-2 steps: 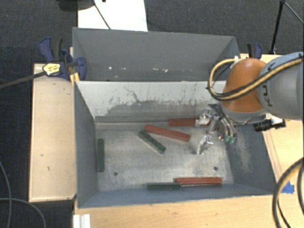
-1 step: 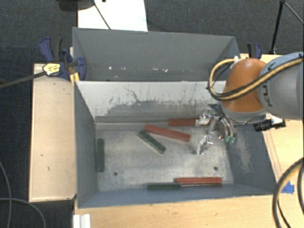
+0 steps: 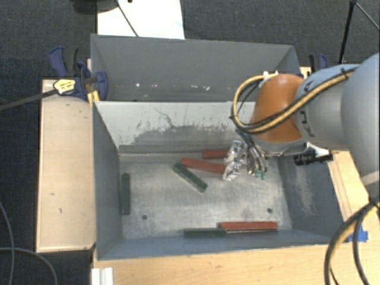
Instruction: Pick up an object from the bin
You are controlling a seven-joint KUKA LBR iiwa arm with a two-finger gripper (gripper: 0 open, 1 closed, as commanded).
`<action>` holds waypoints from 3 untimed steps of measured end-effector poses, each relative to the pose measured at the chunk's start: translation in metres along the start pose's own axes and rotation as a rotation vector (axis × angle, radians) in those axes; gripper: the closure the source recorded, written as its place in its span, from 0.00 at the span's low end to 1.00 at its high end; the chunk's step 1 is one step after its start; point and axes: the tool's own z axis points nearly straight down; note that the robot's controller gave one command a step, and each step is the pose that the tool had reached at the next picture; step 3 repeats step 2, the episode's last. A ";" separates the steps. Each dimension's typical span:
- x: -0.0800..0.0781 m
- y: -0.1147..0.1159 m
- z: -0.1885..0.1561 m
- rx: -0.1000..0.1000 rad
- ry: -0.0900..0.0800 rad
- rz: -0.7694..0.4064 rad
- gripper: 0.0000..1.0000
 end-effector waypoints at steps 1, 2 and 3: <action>0.000 0.000 0.000 0.000 0.000 -0.001 1.00; -0.005 -0.002 -0.135 0.001 0.016 -0.064 1.00; -0.005 -0.002 -0.135 0.001 0.016 -0.064 1.00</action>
Offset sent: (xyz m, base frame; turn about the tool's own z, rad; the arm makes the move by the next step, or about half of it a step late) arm 0.0013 -0.0026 0.1340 -0.0639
